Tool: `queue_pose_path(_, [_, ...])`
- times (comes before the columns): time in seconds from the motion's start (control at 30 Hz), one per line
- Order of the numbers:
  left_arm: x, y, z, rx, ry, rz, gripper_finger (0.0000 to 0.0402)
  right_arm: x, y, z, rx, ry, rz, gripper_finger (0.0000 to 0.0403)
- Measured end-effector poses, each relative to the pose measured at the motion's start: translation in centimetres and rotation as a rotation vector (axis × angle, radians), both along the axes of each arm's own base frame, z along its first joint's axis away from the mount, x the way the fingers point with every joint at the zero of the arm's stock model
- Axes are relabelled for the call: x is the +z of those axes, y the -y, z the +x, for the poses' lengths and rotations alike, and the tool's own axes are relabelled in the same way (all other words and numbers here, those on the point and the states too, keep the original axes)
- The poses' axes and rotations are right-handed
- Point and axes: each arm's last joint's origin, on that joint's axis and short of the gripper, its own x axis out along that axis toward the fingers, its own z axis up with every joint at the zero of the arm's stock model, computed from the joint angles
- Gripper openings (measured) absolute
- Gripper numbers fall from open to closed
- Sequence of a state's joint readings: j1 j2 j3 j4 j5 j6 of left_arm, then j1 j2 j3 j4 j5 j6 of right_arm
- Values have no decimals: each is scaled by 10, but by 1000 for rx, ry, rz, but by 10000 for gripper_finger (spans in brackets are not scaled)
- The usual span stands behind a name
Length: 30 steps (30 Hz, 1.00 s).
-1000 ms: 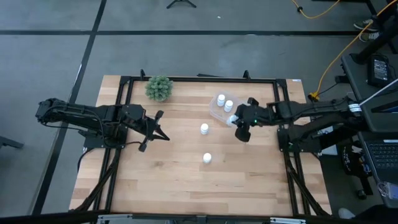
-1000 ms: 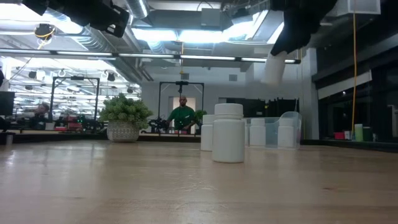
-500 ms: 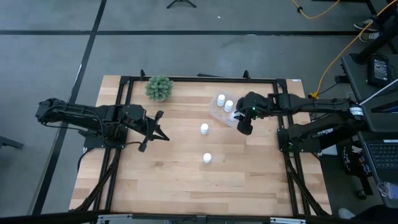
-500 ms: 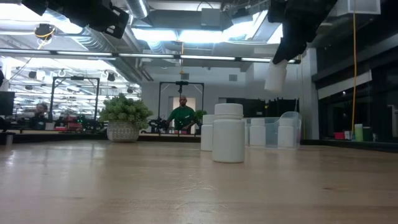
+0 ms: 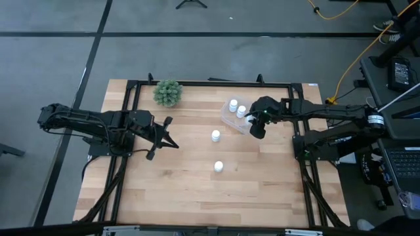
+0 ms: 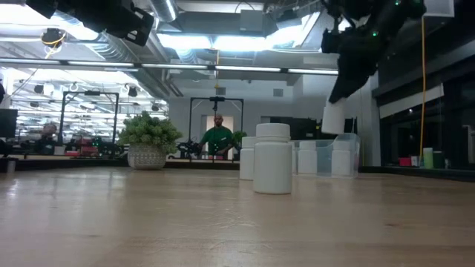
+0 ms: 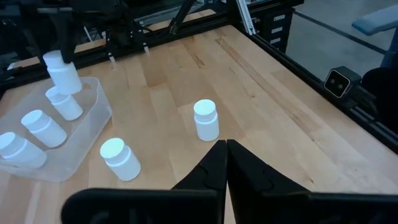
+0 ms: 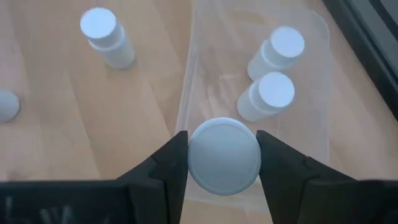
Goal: Pick and place pill bottles into a basket
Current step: Put the white pill bottle into the transparent bin
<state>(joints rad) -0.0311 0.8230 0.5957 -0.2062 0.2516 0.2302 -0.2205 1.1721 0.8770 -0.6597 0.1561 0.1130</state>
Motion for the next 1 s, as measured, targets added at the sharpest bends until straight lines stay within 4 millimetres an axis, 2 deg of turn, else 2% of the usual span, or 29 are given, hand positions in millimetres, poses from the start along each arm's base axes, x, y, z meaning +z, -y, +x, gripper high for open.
queue_pose_path(0.3, [0,0,0,3,-2,-7,5,-32,5,-5,-11,-2,24,158])
queue_pose_path(0.5, [0,0,0,3,-2,-7,3,-46,4,-7,0,15,32,158])
queue_pose_path(1.0, [0,0,0,4,-3,-9,3,-62,8,-13,-38,12,50,158])
